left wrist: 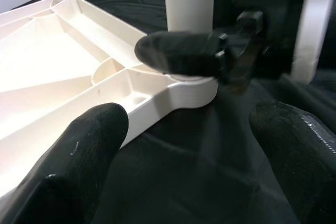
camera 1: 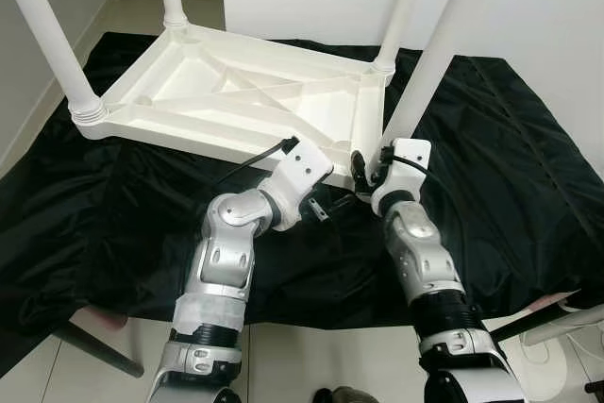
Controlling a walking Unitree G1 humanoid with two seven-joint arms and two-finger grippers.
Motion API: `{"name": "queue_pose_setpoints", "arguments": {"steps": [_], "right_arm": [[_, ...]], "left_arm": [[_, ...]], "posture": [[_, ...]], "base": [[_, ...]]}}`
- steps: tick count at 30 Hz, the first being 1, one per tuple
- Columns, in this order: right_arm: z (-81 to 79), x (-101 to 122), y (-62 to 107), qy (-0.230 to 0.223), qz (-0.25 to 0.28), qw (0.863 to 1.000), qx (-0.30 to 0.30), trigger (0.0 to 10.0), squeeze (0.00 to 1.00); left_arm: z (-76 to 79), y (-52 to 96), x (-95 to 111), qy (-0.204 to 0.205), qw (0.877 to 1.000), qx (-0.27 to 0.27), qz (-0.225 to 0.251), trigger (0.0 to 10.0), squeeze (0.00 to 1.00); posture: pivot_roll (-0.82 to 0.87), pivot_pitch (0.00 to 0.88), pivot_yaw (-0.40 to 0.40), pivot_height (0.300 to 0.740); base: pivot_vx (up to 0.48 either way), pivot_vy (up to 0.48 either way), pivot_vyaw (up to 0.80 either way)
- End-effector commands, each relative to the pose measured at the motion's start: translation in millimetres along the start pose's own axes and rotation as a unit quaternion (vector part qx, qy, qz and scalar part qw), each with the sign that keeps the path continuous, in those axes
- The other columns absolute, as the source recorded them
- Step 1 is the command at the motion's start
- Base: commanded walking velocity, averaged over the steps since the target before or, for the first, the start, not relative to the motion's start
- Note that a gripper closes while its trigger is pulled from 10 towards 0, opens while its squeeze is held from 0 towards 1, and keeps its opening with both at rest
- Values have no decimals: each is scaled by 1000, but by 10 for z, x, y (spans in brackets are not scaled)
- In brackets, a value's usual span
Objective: Building children table
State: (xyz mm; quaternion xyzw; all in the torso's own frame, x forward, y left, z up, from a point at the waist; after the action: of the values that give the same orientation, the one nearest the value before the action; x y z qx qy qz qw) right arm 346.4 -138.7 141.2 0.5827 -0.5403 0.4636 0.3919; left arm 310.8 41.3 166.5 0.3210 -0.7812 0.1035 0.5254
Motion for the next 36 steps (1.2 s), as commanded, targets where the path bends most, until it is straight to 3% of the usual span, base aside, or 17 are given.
{"name": "queue_pose_setpoints", "arguments": {"steps": [1, 3, 4, 8, 9, 13, 15, 29, 30, 36], "right_arm": [[113, -32, 54, -8, -17, 1000, 10, 10000, 1000], [171, -55, 79, -2, -29, 999, 24, 10000, 1000], [205, -67, 94, -1, -36, 999, 40, 10000, 0], [253, -110, 144, 23, -58, 993, 103, 10000, 0], [318, -124, 149, 51, -72, 987, 133, 10000, 0], [402, -118, 115, 69, -82, 983, 146, 10000, 0], [449, -74, 0, 100, -94, 978, 160, 10000, 0], [284, 52, -318, 151, -120, 957, 215, 9922, 0], [273, 38, -329, 157, -125, 954, 221, 0, 0], [293, -38, -315, 159, -145, 950, 228, 0, 0]], "left_arm": [[-100, -3, -10, 18, 987, 162, -19, 10000, 0], [-99, -1, -12, 18, 986, 162, -19, 10000, 0], [-102, -1, -12, 18, 986, 162, -19, 10000, 0], [-105, -6, -5, 18, 986, 162, -18, 10000, 0], [-109, -19, 8, 17, 987, 161, -16, 10000, 0], [-118, -32, 22, 16, 987, 160, -14, 10000, 0], [-133, -39, 25, 14, 987, 160, -13, 10000, 0], [-185, -39, 39, 10, 986, 166, -14, 10000, 0], [-191, -34, 42, 11, 986, 168, -14, 10000, 0], [-211, -10, 33, 12, 984, 177, -16, 10000, 0]], "posture": [[9, 0, -70, 740], [9, 0, -70, 740], [9, 0, -70, 740], [6, 0, -69, 740], [1, 0, -62, 740], [-1, 0, -58, 740], [-5, 0, -51, 740], [10, 0, -50, 740], [21, 0, -55, 740], [21, 0, -55, 740]], "base": [[0, 0, 0], [0, 0, 0], [0, 0, 0], [0, 0, 0], [0, 0, 0], [0, 0, 0], [0, 0, 0], [0, 0, 0], [0, 0, 0], [0, 0, 0]]}}
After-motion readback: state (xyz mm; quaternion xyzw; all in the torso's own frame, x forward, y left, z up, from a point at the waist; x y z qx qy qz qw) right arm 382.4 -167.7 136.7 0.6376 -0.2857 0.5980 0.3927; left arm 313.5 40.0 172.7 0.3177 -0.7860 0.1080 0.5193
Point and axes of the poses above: a point about 5 cm out from each wrist's last joint towards the gripper, its own y axis pointing back from the gripper into the wrist, its own x axis along the axis of the wrist's last joint, z = x × y, the point moved 1 cm from there along -y, pointing out of the wrist towards the gripper, and after that the axes turned 10 degrees about -y, right-handed, at the moved point
